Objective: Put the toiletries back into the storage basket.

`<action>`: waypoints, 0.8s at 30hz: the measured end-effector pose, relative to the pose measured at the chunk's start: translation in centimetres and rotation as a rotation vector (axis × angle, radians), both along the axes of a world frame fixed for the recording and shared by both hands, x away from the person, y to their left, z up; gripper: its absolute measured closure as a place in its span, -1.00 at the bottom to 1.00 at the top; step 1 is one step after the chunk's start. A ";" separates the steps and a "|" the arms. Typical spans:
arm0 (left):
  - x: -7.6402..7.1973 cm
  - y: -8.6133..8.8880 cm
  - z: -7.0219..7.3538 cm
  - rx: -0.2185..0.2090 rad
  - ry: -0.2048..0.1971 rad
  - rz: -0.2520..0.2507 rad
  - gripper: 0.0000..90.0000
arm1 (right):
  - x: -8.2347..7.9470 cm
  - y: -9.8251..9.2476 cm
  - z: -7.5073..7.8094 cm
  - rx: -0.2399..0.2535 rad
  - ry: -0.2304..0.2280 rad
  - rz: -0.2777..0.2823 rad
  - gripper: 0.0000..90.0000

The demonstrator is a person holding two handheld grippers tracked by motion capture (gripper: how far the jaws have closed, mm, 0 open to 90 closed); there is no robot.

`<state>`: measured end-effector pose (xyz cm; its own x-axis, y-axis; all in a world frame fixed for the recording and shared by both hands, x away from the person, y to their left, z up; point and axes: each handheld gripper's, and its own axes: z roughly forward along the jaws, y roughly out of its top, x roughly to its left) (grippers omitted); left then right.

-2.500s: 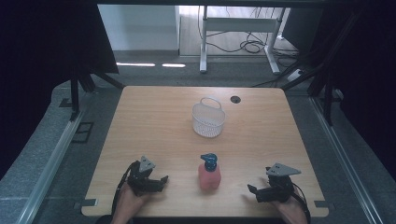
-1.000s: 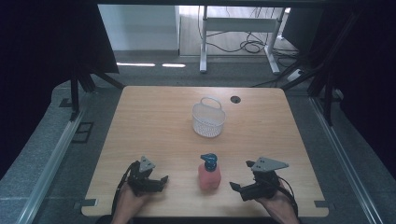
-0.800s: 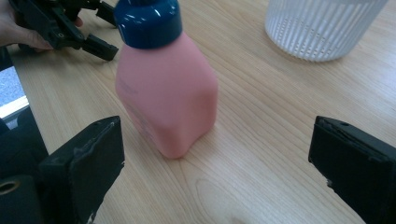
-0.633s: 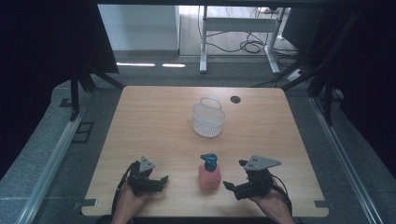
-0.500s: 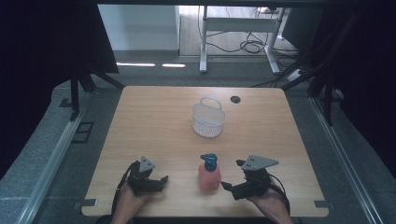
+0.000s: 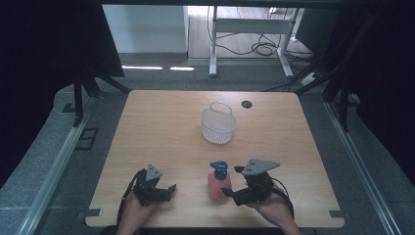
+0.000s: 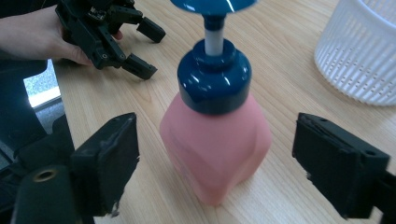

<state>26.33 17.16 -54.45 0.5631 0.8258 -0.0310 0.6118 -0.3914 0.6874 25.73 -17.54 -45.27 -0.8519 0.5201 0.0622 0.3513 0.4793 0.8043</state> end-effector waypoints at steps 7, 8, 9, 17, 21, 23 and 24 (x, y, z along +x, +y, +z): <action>0.0 0.0 0.0 0.000 0.000 0.000 -0.76 | 0.7 0.9 0.4 0.022 0.001 0.009 -0.38; 0.0 0.0 0.0 0.000 0.001 -0.001 -0.76 | 0.8 1.0 0.4 0.026 0.001 0.011 -0.35; 0.0 0.0 0.0 0.000 0.002 -0.001 -0.76 | 0.8 1.0 0.4 0.026 0.001 0.011 -0.35; 0.0 0.0 0.0 0.004 0.003 -0.004 -0.76 | 1.7 2.1 0.5 0.022 -0.003 0.016 -0.12; 0.0 0.0 0.0 0.005 0.003 -0.004 -0.76 | 1.8 2.3 0.5 0.026 -0.007 0.020 0.01; 0.0 0.0 0.0 0.005 0.003 -0.004 -0.76 | 2.0 2.3 0.6 0.032 -0.007 0.022 0.12; 0.0 0.0 0.0 0.005 0.003 -0.004 -0.76 | 2.0 2.3 0.6 0.031 -0.008 0.021 0.14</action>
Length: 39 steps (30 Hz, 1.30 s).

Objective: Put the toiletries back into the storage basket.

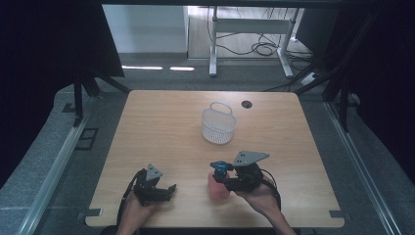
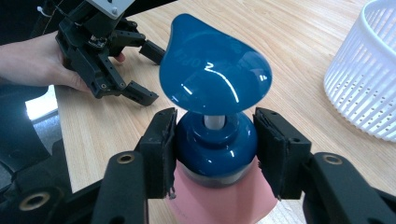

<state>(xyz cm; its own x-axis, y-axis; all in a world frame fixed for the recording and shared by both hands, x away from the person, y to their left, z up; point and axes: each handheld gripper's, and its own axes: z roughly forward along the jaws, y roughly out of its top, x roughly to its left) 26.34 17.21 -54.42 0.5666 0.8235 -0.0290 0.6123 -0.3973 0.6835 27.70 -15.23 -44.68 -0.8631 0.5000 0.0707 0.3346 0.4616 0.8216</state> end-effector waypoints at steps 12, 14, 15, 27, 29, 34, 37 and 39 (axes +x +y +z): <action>0.0 0.0 0.0 0.000 0.001 0.000 -0.76 | 0.3 0.1 1.0 -0.019 0.000 -0.013 0.17; 0.0 0.0 0.0 -0.005 -0.001 0.004 -0.76 | 0.5 0.0 1.3 -0.016 0.005 -0.013 0.17; 0.0 0.0 0.0 -0.004 0.000 0.003 -0.76 | 0.6 0.0 1.5 -0.017 0.006 -0.013 0.17; 0.0 0.0 0.0 0.000 -0.004 0.000 -0.76 | 2.4 -0.5 3.6 -0.007 0.000 -0.038 0.17; 0.0 0.0 0.0 -0.001 -0.005 0.001 -0.76 | 2.6 -0.6 3.9 -0.008 -0.002 -0.041 0.17; 0.0 0.0 0.0 0.000 -0.003 0.000 -0.76 | 3.2 -0.6 4.6 -0.014 -0.008 -0.050 0.17; 0.0 0.0 0.0 -0.001 -0.003 0.000 -0.76 | 3.9 -0.7 5.4 -0.016 -0.014 -0.062 0.17; 0.0 0.0 0.0 0.000 -0.004 0.000 -0.76 | 4.2 -0.7 5.7 -0.015 -0.017 -0.066 0.17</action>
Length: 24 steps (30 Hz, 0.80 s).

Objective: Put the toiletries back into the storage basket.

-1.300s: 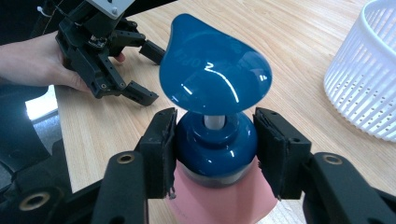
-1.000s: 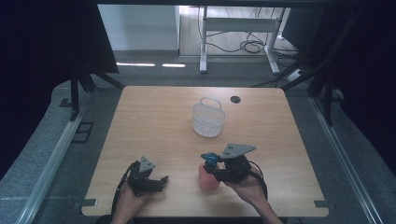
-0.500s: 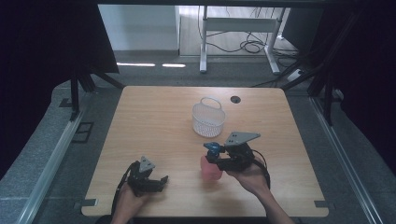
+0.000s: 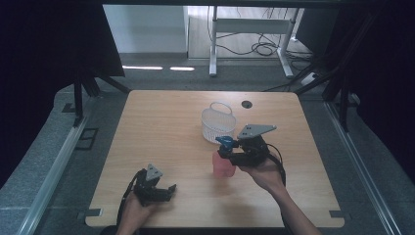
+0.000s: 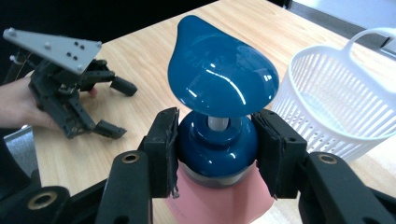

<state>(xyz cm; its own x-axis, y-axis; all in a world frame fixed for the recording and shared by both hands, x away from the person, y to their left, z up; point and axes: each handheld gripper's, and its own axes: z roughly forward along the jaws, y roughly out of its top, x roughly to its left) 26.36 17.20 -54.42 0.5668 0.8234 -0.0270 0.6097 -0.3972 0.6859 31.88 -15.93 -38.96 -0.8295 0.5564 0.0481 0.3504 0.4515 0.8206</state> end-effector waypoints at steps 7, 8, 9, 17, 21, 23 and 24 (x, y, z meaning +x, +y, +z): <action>0.0 0.0 0.0 -0.001 -0.002 0.001 -0.76 | 0.9 -0.2 1.2 0.012 -0.004 -0.014 0.17; 0.0 0.0 0.0 -0.001 -0.002 0.001 -0.76 | 0.9 -0.2 1.2 0.012 -0.004 -0.014 0.17; 0.0 0.0 0.0 -0.001 -0.002 0.001 -0.76 | 1.2 -0.2 1.5 0.014 -0.007 -0.019 0.17; 0.0 0.0 0.0 -0.002 -0.002 0.001 -0.76 | 2.2 -0.4 2.5 0.011 -0.007 -0.033 0.17; 0.0 0.0 0.0 -0.001 0.000 0.001 -0.76 | 2.7 -0.4 3.2 0.009 -0.009 -0.036 0.17; 0.0 0.0 0.0 -0.001 0.000 0.001 -0.76 | 3.1 -0.3 3.7 0.003 -0.015 -0.040 0.17; 0.0 0.0 0.0 -0.001 0.000 0.000 -0.76 | 3.3 -0.3 3.9 0.004 -0.016 -0.042 0.17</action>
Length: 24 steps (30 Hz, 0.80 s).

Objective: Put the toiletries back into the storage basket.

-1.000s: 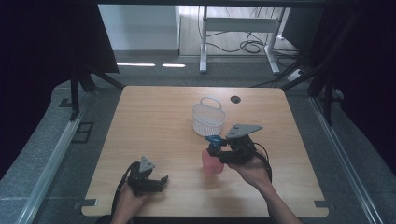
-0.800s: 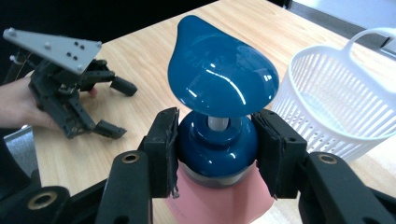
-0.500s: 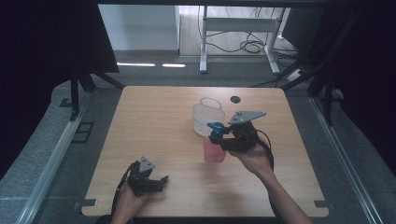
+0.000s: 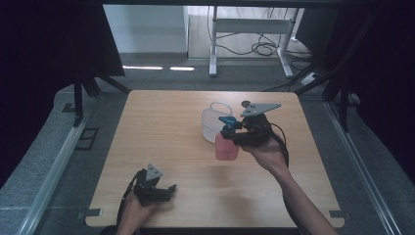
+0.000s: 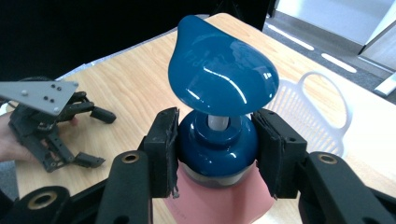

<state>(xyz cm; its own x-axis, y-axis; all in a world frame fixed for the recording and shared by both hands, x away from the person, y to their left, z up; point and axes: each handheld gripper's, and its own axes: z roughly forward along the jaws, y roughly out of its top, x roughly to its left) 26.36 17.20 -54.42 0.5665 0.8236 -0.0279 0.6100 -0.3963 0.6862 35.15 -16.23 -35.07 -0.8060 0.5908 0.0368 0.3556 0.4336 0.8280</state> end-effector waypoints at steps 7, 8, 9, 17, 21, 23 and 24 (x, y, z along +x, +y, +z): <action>0.0 0.0 0.0 0.000 0.000 0.000 -0.76 | 1.0 0.2 0.8 0.009 -0.002 -0.011 0.17; 0.0 0.0 0.0 0.004 0.001 -0.002 -0.76 | 1.4 0.3 1.0 0.009 -0.002 -0.015 0.17; 0.0 0.0 0.0 0.004 0.001 -0.002 -0.76 | 1.5 0.3 1.1 0.007 -0.002 -0.016 0.17; 0.0 0.0 0.0 0.003 0.001 -0.003 -0.76 | 3.0 0.7 1.9 0.000 -0.016 -0.039 0.17; 0.0 0.0 0.0 0.004 0.001 -0.002 -0.76 | 3.5 0.8 2.1 0.005 -0.019 -0.049 0.17; 0.0 0.0 0.0 0.002 0.001 -0.002 -0.76 | 3.9 0.9 2.1 0.007 -0.025 -0.059 0.17; 0.0 0.0 0.0 0.003 0.000 -0.002 -0.76 | 4.0 0.9 2.1 0.006 -0.028 -0.061 0.17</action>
